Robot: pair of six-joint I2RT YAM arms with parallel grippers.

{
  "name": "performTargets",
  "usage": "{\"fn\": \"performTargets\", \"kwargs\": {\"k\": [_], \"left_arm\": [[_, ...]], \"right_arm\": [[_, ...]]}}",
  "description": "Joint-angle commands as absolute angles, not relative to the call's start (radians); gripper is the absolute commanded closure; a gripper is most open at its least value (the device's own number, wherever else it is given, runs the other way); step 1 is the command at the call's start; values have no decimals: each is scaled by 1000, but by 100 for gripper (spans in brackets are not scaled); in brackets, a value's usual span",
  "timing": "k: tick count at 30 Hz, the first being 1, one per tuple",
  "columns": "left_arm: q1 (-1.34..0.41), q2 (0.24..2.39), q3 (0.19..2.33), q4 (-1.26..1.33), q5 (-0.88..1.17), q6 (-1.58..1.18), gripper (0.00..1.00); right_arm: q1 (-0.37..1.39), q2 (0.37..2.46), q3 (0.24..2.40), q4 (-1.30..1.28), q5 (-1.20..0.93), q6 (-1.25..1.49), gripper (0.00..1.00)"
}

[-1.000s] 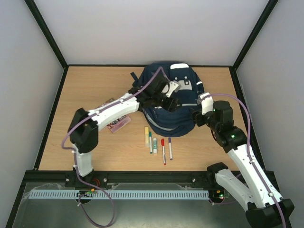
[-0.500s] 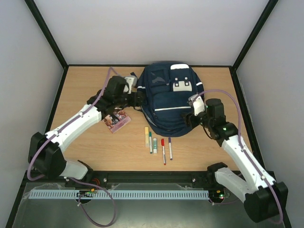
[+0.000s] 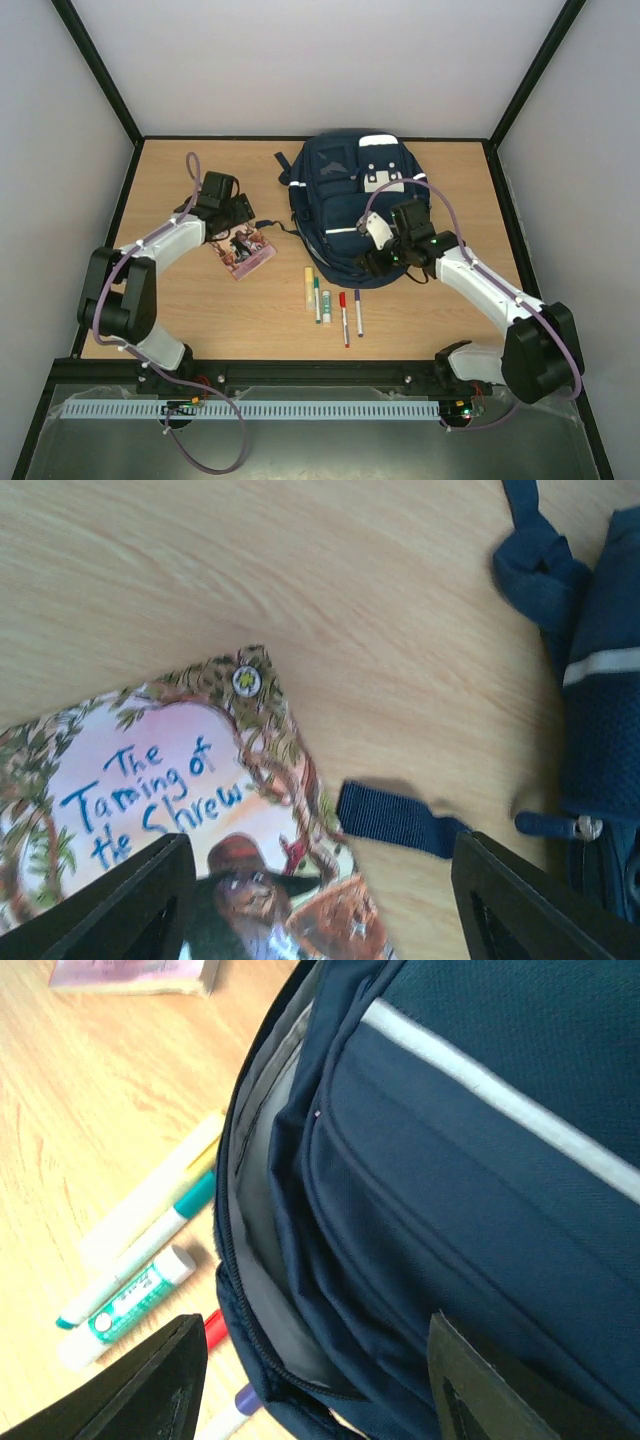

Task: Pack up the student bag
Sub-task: Pick up the book from the center of the board.

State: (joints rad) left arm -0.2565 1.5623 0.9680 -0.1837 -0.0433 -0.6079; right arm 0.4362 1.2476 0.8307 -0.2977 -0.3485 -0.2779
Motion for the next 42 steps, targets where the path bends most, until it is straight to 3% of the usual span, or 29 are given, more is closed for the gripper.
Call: {"fn": "performTargets", "kwargs": {"k": [1, 10, 14, 21, 25, 31, 42], "left_arm": [[-253, 1643, 1061, -185, -115, -674, 28], [-253, 1665, 1035, -180, -121, -707, 31], [-254, 1609, 986, -184, -119, -753, 31], [-281, 1412, 871, -189, -159, -661, 30], [-242, 1338, 772, -190, -91, -650, 29], [-201, 1211, 699, -210, 59, -628, 28], [-138, 1048, 665, -334, 96, -651, 28]], "right_arm": [[497, 1277, 823, -369, -298, -324, 40], [613, 1350, 825, -323, -145, -324, 40], [708, 1359, 803, -290, -83, -324, 40], [715, 1302, 826, -268, -77, -247, 35], [715, 1337, 918, -283, -103, -201, 33], [714, 1570, 1176, -391, -265, -208, 34], [715, 1740, 1420, -427, -352, -165, 35]]}}
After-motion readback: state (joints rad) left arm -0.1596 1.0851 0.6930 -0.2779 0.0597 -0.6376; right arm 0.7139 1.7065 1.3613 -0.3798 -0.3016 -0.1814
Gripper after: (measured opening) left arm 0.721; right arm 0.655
